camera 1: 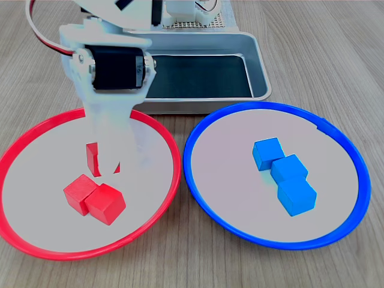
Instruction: Relocate any red block in the blue dish to the red dish, correcting any misplacement.
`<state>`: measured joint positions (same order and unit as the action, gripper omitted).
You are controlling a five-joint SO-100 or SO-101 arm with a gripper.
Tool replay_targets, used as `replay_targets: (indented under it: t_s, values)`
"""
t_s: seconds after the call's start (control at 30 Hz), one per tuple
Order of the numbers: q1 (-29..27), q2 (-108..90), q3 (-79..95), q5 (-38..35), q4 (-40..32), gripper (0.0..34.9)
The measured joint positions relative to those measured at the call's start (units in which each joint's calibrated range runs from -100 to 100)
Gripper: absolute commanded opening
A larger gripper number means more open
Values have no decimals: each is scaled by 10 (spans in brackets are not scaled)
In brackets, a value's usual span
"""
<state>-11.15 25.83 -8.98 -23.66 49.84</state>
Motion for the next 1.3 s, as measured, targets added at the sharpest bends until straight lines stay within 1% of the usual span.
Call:
replay_targets:
  t_s: [0.33, 0.4, 0.47, 0.57, 0.67, 0.93, 1.03, 1.07, 1.1, 1.13, 1.2, 1.3]
  values:
    - [22, 0, 21, -2, 0, 4]
    - [27, 0, 21, -2, 0, 14]
    - [30, 0, 21, -6, 0, 33]
    - [31, 0, 21, -8, 7, 42]
    - [30, 0, 21, -17, 11, 41]
    - [29, 0, 21, -20, 12, 16]
    - [24, 0, 21, -21, 12, 21]
    - [21, 0, 21, -20, 12, 33]
    - [19, 0, 21, -20, 12, 56]
    - [17, 0, 21, -20, 12, 90]
    - [16, 0, 21, -20, 12, 144]
    - [14, 0, 21, -21, 12, 185]
